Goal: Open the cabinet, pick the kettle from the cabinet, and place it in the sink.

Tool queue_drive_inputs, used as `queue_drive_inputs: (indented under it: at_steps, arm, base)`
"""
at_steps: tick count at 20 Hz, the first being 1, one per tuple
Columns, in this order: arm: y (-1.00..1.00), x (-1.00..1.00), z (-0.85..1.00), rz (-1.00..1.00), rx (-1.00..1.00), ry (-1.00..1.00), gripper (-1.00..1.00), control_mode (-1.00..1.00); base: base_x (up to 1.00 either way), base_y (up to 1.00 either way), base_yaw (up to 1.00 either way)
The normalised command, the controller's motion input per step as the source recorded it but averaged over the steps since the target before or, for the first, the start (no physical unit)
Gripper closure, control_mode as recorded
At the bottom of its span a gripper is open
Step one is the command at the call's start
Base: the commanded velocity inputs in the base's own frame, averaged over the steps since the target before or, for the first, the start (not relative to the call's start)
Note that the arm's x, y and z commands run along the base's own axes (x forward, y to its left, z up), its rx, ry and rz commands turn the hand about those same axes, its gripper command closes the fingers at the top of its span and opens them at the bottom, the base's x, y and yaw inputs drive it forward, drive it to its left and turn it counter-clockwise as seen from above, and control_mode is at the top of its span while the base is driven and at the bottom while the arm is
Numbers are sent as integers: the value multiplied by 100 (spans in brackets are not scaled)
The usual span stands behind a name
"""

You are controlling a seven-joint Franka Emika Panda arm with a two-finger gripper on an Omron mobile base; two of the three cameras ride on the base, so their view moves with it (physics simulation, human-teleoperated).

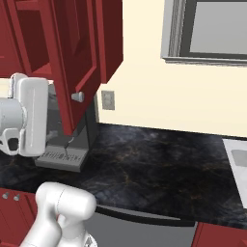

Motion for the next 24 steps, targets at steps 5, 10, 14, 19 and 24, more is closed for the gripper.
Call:
queue_drive_inputs:
  at_steps: [5,10,14,19,24]
  arm:
    - [-51,-19,1,-4,0,15,-100,-100]
    - [-15,-16,0,-2,-2,16,-100,-100]
    - [15,-11,3,0,-1,16,-100,-100]
    - [37,-6,2,6,-3,12,-100,-100]
    - [47,-4,3,17,-11,11,-100,-100]
  base:
    - [0,0,0]
    - [0,0,0]
    - [0,0,0]
    - [0,0,0]
    - [0,0,0]
